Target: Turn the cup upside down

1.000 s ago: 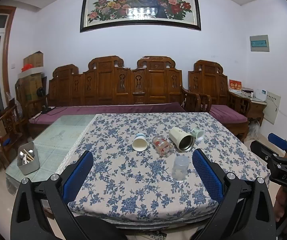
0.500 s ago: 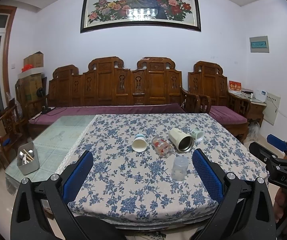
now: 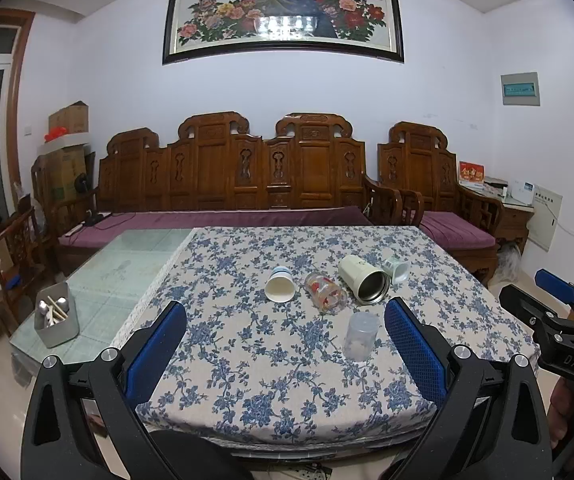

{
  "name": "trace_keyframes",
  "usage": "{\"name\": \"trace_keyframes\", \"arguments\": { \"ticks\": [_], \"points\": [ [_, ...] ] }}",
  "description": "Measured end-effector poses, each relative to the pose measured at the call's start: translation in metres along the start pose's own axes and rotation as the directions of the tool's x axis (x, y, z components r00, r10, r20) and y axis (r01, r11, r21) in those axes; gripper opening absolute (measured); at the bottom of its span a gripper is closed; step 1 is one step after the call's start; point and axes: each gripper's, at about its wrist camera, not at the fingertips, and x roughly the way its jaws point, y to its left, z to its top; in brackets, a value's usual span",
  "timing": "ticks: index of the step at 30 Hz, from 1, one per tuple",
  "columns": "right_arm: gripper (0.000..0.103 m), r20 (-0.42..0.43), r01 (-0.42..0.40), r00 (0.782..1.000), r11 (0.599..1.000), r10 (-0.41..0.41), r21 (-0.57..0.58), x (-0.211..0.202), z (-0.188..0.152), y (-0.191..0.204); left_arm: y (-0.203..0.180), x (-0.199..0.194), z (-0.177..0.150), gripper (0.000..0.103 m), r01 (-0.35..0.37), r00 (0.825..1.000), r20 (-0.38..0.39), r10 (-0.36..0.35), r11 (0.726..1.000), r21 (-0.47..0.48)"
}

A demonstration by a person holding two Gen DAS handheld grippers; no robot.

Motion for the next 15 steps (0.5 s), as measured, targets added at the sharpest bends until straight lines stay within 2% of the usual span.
{"name": "trace_keyframes", "arguments": {
  "ticks": [15],
  "points": [
    [0.1, -0.002, -0.001, 1.0, 1.0, 0.001, -0.001, 0.001, -0.0006, 0.0021, 0.0008, -0.0001, 0.0015, 0.095, 0.002, 1.0, 0.006, -0.002, 1.0, -0.005]
  ]
}}
